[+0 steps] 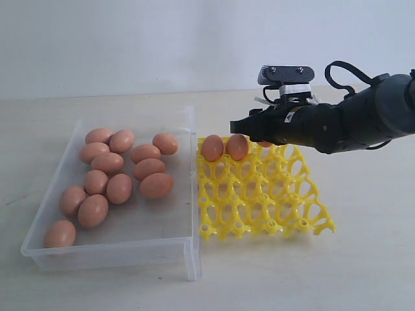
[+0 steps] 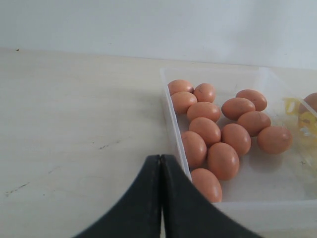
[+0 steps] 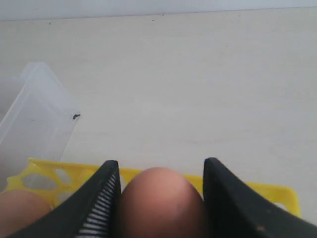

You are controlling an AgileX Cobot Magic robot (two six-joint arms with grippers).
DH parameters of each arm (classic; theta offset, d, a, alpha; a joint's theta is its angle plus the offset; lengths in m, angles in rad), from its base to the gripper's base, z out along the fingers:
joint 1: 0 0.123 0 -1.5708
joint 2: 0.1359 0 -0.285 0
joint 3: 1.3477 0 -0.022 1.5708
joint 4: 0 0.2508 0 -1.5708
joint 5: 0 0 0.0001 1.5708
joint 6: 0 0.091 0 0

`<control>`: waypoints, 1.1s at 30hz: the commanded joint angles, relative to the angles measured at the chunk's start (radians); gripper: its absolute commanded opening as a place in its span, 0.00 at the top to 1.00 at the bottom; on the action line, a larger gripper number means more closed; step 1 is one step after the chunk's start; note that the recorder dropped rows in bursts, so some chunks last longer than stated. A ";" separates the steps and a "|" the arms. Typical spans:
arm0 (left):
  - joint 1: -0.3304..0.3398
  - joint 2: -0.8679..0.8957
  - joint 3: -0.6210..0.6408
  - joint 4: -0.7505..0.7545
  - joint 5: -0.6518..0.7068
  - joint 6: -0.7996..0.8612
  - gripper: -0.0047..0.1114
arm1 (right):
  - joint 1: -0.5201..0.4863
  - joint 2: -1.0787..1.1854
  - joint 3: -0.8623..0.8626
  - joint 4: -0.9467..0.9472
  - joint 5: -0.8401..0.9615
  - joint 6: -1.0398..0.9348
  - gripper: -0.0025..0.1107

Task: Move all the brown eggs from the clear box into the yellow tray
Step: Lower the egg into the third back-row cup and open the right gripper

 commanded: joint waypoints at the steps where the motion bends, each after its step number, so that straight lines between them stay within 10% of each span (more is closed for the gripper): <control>1: 0.001 -0.006 -0.004 -0.002 -0.006 0.002 0.96 | -0.007 0.011 -0.008 -0.008 -0.021 -0.001 0.98; 12: 0.001 -0.006 -0.004 -0.002 -0.006 0.002 0.96 | -0.007 0.010 -0.008 -0.008 -0.019 -0.003 0.97; 20: 0.001 -0.006 -0.004 -0.002 -0.006 0.002 0.96 | -0.007 0.010 -0.008 0.015 -0.012 -0.003 0.48; 33: 0.001 -0.006 -0.004 -0.002 -0.006 0.002 0.96 | -0.007 -0.024 -0.008 0.015 -0.009 -0.004 0.47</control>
